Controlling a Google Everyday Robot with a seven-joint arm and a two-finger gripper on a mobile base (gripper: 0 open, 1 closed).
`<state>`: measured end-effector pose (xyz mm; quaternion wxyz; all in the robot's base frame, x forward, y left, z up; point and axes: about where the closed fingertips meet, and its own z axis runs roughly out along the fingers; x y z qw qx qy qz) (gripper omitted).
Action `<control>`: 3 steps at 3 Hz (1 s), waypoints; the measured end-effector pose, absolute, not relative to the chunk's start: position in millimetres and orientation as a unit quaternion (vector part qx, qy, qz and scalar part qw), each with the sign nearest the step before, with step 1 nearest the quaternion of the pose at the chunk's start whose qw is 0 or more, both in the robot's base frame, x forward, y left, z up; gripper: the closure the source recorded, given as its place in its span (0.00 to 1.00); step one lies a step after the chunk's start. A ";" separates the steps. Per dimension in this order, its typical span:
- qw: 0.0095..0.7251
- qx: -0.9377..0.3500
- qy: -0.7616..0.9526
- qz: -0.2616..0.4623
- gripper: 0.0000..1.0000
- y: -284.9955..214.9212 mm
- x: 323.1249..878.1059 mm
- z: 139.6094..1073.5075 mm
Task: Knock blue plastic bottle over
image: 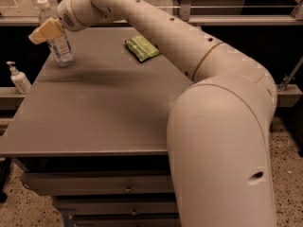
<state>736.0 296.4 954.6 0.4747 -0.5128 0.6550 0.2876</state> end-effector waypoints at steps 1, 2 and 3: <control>0.469 -0.507 0.661 0.292 0.40 304.1 738.0 947.9; 0.468 -0.503 0.664 0.295 0.65 307.1 737.8 948.6; 0.476 -0.501 0.657 0.301 0.87 292.6 729.7 965.5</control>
Offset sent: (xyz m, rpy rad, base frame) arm 0.0043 0.0083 -0.0011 0.0163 0.0365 -0.0255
